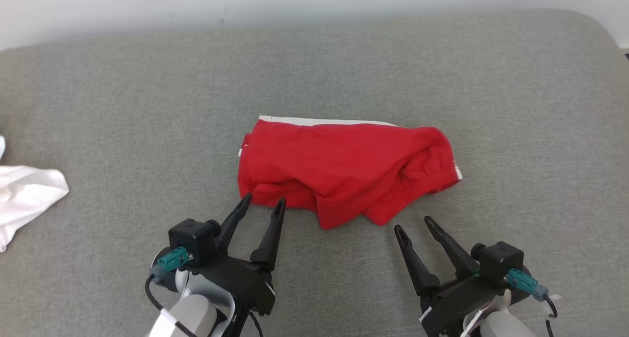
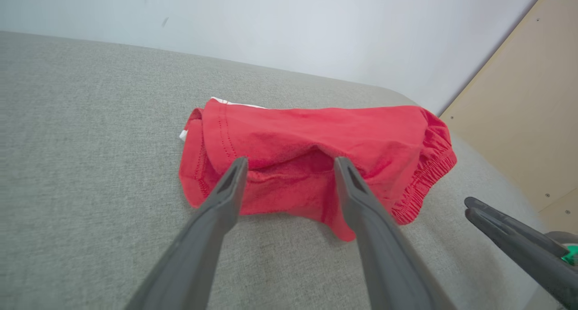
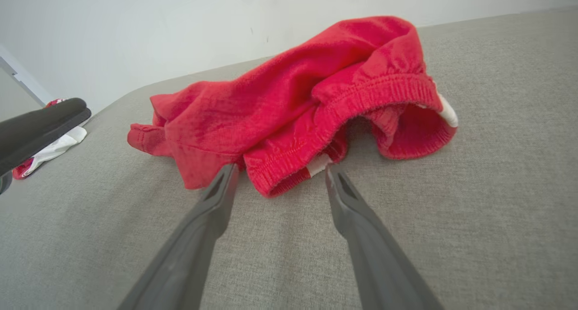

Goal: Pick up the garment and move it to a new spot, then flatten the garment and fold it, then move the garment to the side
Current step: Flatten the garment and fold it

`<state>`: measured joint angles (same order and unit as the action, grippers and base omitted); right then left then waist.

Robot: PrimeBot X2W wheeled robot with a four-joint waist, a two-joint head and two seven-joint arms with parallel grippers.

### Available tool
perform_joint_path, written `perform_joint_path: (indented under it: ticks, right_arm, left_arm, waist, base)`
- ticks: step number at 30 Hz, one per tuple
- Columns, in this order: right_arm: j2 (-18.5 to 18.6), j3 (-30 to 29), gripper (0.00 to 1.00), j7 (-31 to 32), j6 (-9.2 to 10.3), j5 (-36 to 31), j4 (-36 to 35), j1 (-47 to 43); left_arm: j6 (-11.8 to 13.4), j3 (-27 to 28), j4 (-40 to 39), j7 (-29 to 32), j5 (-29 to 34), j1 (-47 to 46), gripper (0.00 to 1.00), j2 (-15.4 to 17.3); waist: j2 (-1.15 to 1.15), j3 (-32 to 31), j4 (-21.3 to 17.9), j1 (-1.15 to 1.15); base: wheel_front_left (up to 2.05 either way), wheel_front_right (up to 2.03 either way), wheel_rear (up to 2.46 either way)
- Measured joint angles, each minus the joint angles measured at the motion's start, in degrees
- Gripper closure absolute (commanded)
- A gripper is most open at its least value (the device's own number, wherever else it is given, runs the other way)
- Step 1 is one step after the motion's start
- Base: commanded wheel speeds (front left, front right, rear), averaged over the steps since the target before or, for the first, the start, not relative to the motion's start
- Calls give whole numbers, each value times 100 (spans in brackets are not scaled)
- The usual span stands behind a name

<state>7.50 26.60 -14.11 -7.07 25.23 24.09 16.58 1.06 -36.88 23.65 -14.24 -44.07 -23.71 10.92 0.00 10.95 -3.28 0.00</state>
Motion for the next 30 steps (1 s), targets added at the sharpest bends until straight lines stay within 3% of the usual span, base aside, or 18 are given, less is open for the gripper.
perform_joint_path:
  ticks: [30]
  right_arm:
    - [-108,336,0,58,9,-13,1488,988]
  left_arm:
    - [146,188,-535,-5,138,120,0,118]
  waist:
    - [0,365,467,0]
  base:
    - [0,0,0]
